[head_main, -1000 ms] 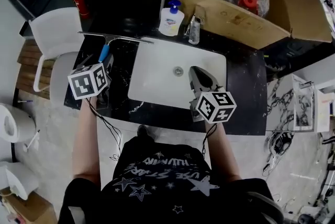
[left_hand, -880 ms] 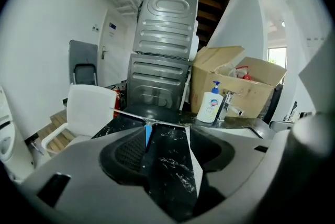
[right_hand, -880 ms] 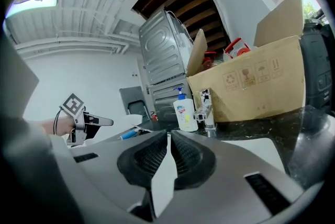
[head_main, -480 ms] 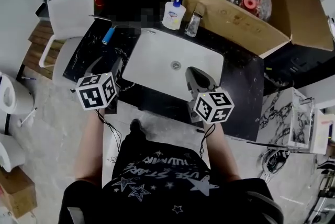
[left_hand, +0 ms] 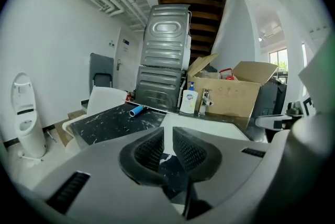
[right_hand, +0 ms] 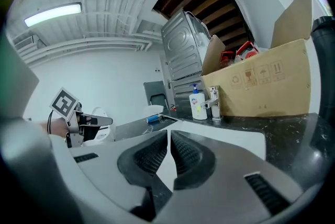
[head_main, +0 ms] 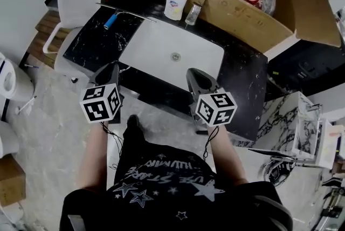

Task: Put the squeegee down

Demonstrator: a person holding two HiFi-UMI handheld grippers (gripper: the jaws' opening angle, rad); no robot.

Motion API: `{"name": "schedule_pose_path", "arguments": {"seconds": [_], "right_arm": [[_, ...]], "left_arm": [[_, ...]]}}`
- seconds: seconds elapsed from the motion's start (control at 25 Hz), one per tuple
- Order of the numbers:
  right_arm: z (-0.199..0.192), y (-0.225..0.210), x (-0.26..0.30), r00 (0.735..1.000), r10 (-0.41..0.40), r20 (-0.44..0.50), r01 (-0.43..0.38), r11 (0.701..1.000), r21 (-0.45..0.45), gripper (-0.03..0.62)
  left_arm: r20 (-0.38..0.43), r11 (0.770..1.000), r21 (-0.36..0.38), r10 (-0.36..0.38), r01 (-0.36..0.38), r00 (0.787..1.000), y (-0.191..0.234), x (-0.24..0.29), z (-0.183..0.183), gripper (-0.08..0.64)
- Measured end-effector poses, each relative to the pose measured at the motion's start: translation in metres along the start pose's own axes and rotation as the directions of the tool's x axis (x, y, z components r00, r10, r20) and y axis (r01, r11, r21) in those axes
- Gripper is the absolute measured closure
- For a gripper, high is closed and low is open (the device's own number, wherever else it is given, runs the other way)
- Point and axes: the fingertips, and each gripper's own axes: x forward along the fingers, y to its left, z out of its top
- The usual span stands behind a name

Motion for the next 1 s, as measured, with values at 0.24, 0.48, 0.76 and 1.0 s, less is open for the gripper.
{"name": "schedule_pose_path", "arguments": {"seconds": [0.24,0.48,0.76,1.0], "right_arm": [[-0.022,0.012,-0.039,0.998,0.063,-0.019,-0.063,0.998,-0.018,0.538],[-0.048,0.03,-0.077,0.99,0.131,-0.044,-0.132,0.991,-0.018,0.538],[-0.074,0.059,-0.108,0.977,0.203,-0.065,-0.205,0.978,-0.025,0.538],[-0.082,0.081,-0.121,0.965,0.25,-0.075,-0.254,0.966,-0.052,0.538]], "left_arm": [[0.005,0.998,-0.015,0.053,-0.053,0.999,-0.025,-0.045,-0.035,0.531],[-0.018,0.997,-0.062,0.05,-0.051,0.999,-0.052,-0.094,-0.075,0.54],[-0.033,0.992,-0.097,0.074,-0.076,0.997,-0.062,-0.145,-0.114,0.54],[0.008,0.988,-0.126,0.089,-0.088,0.996,-0.06,-0.18,-0.125,0.54]]}}
